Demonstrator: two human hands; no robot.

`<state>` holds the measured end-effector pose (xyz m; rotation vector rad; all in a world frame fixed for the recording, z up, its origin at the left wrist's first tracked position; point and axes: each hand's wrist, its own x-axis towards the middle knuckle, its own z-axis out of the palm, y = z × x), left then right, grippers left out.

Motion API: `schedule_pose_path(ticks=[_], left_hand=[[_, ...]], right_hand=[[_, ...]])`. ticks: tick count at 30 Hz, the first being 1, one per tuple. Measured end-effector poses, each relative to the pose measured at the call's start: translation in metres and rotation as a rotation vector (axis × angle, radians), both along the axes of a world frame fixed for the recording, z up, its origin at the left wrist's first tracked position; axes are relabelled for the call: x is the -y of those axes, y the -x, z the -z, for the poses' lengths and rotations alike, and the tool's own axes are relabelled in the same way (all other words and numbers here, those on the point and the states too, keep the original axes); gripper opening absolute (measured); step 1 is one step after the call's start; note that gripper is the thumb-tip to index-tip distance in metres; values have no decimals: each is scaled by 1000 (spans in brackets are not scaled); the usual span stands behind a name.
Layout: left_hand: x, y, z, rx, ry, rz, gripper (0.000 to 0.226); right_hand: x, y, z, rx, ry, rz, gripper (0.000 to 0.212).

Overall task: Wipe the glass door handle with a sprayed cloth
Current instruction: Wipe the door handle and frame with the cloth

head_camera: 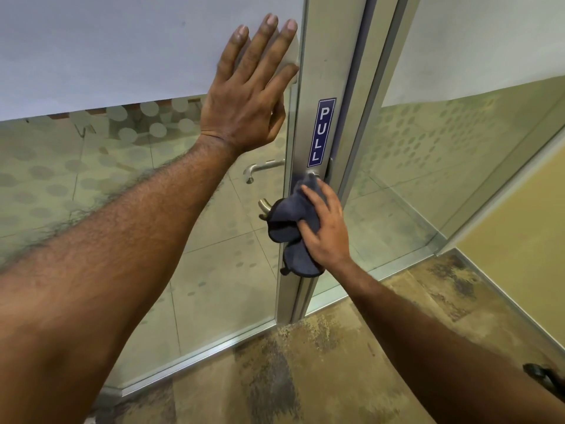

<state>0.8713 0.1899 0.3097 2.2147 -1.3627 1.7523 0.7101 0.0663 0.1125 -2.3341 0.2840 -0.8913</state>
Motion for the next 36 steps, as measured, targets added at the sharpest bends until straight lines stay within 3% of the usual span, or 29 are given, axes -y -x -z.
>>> schedule_pose_path(ticks=[6, 9, 11, 17, 22, 26, 31, 36], left_hand=[[0, 1, 0, 5, 5, 5, 40], [0, 1, 0, 9, 11, 10, 40], [0, 0, 1, 22, 16, 14, 39], [2, -2, 2, 15, 23, 20, 39], [2, -2, 1, 6, 22, 23, 39], [1, -1, 0, -1, 12, 27, 38], [0, 0, -1, -2, 6, 24, 38], [-2, 1, -2, -37, -14, 17, 40]], right_hand=[[-9, -18, 1, 212, -766, 23, 72], [-26, -27, 0, 339, -1329, -52, 59], [-40, -28, -4, 348, -1585, -101, 45], [-72, -27, -20, 315, -1823, -214, 31], [-107, -17, -20, 41, -1639, -215, 30], [-122, -4, -12, 29, -1227, -73, 25], [-115, 29, -18, 54, -865, -187, 34], [-74, 48, -41, 29, -402, -9, 63]])
